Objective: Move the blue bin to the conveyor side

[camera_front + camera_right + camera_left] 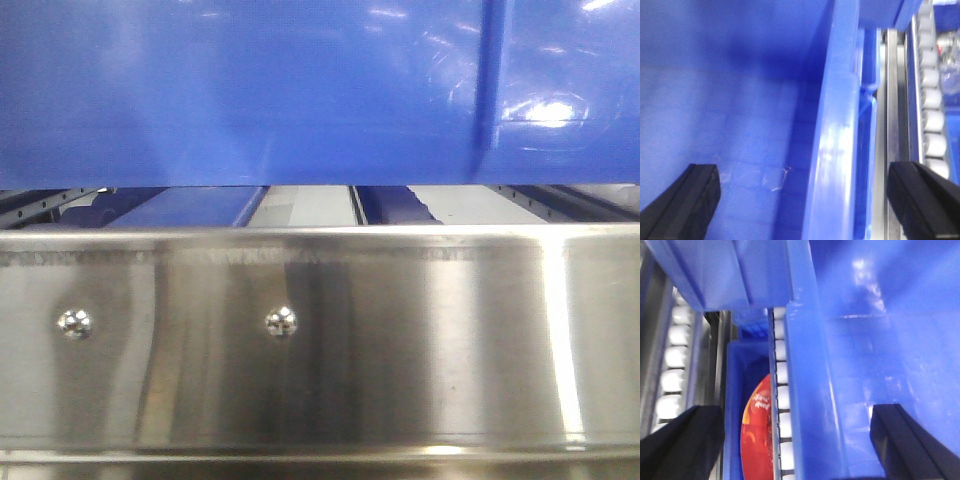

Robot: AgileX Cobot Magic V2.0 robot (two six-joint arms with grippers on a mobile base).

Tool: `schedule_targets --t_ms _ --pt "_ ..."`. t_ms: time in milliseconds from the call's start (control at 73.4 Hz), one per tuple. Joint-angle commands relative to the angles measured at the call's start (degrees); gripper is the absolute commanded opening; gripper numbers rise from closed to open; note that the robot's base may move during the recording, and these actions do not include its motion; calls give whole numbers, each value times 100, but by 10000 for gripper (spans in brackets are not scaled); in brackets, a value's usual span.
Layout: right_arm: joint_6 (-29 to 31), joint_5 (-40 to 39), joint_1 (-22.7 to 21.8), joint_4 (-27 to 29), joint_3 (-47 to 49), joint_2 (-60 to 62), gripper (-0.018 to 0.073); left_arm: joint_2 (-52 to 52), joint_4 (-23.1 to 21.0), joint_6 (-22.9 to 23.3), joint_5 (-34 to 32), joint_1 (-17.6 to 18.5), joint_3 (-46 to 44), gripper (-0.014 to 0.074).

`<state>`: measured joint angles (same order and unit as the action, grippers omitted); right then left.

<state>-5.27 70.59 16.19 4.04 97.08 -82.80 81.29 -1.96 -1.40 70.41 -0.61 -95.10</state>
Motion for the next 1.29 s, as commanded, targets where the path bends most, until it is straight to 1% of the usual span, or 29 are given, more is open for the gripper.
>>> schedule_targets --t_ms 0,55,109,177,654,695,736,763,777,804,832,845,859,872,941,954,968,995,1022,1091,1281 --pt "-26 -63 9 -51 11 -95 559 113 -14 -11 -45 162 -44 496" --pt "-26 -63 9 -51 8 -177 559 186 0 -11 -45 260 -44 496" --pt "-26 -63 9 -51 8 -218 559 241 134 -11 -45 332 -44 496" --pt "-26 -63 9 -51 8 -268 559 292 272 -11 -45 337 -44 496" --pt "-26 -63 9 -51 8 -490 554 311 270 0 -45 298 -44 496" --pt "-26 -63 9 -51 8 -490 529 311 270 0 -45 298 -44 494" --pt "-26 -63 9 -51 8 -490 483 311 270 0 -45 298 -44 481" --pt "-26 -63 9 -51 8 -490 440 311 270 0 -45 298 -44 470" --pt "-26 -63 9 -51 8 -490 401 311 270 0 -45 298 -44 460" --pt "-26 -63 9 -51 8 -490 357 311 270 0 -45 298 -44 424" --pt "-26 -63 9 -51 8 -490 290 311 270 0 -45 298 -44 394" --pt "-26 -63 9 -51 8 -490 235 311 270 0 -45 298 -44 372" --pt "-26 -63 9 -51 8 -490 216 311 270 0 -45 298 -44 334" --pt "-26 -63 9 -51 8 -490 176 311 270 0 -45 298 -44 321" --pt "-26 -63 9 -51 8 -490 -20 311 270 0 -45 298 -44 163" --pt "-26 -63 9 -51 8 -490 -58 311 270 0 -45 298 -44 145" --pt "-26 -63 9 -51 8 -490 -92 311 283 0 -45 298 -44 90" --pt "-26 -63 9 -51 8 -490 -113 311 283 0 -45 298 -44 15" --pt "-26 -63 9 -51 8 -490 -89 311 283 0 -45 298 -44 -49" --pt "-26 -63 9 -101 8 -490 -78 311 268 0 -45 298 -44 4" --pt "-26 -63 9 -115 8 -439 -79 251 293 37 -45 298 -44 -16"
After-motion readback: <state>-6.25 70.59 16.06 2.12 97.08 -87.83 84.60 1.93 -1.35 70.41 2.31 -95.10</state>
